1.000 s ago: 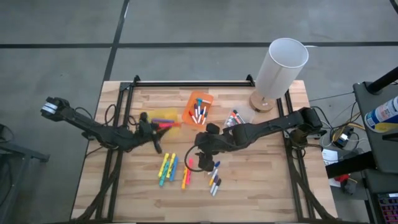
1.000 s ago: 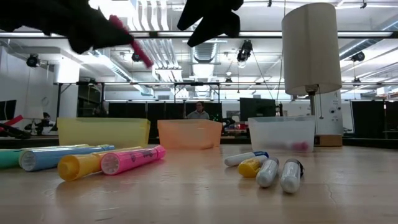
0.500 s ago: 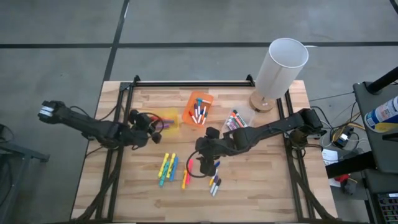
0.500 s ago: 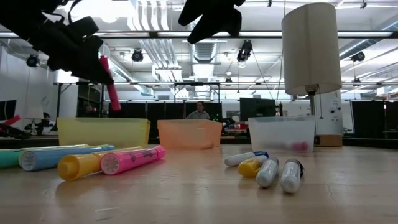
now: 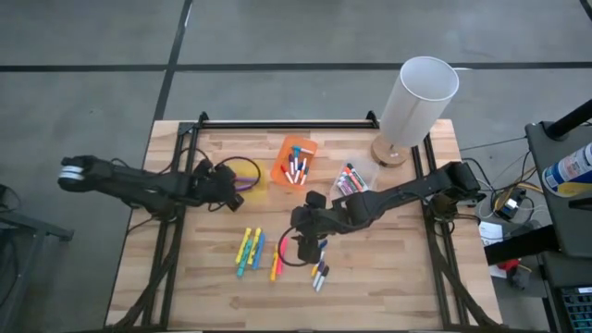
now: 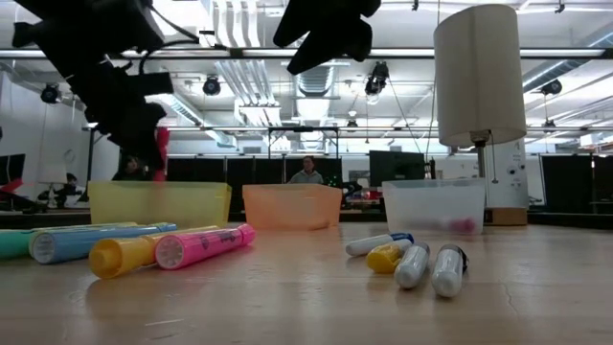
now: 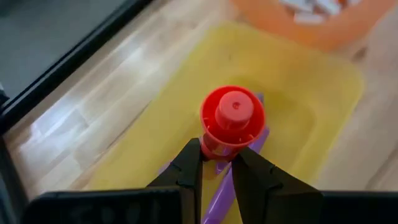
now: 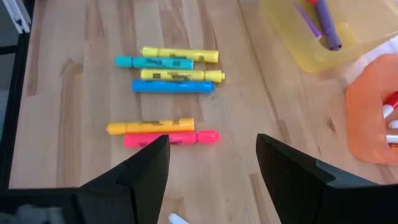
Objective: Pick & Place Markers
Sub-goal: Put the orange highlighter pen into the yellow bin, then put the pink highlighter pen into the yellow bin
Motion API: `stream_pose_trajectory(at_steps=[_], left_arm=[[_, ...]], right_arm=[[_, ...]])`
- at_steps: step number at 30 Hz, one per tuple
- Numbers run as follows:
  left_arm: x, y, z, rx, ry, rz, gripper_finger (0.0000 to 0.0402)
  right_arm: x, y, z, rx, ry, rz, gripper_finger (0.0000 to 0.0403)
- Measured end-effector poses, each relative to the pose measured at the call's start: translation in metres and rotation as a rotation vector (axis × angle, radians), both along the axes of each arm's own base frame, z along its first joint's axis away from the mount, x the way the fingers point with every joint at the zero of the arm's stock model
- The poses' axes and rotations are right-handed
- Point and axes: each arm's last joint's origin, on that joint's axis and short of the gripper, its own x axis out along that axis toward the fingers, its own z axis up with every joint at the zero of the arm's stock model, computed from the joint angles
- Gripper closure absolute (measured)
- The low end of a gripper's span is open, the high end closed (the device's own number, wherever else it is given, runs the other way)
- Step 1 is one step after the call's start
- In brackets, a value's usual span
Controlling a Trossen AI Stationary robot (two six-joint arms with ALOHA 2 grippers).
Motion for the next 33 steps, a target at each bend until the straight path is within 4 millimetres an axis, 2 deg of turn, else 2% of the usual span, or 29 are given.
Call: stream_pose_trajectory(at_steps=[8,15,21,28,33], left_arm=[[0.014,0.003,0.001,-0.015,0.160,-0.052,0.0320],[0.028,0.003,0.005,-0.026,0.178,-0.076,0.0277],[0.032,0.003,0.005,-0.021,0.193,-0.079,0.0267],[0.033,0.000,0.017,-0.037,0.055,-0.082,0.0267],[0.034,-0.010,0.031,-0.080,-0.097,-0.145,0.0267]], right_arm=[[-0.001,0.000,-0.005,-0.002,0.011,0.000,0.0170],[-0.002,-0.001,-0.008,-0.004,0.017,0.000,0.0170],[-0.002,-0.001,-0.009,-0.005,0.022,0.000,0.0170],[-0.003,-0.001,-0.014,-0.008,0.035,0.001,0.0170],[-0.006,-0.002,-0.026,-0.024,0.061,0.026,0.0170]])
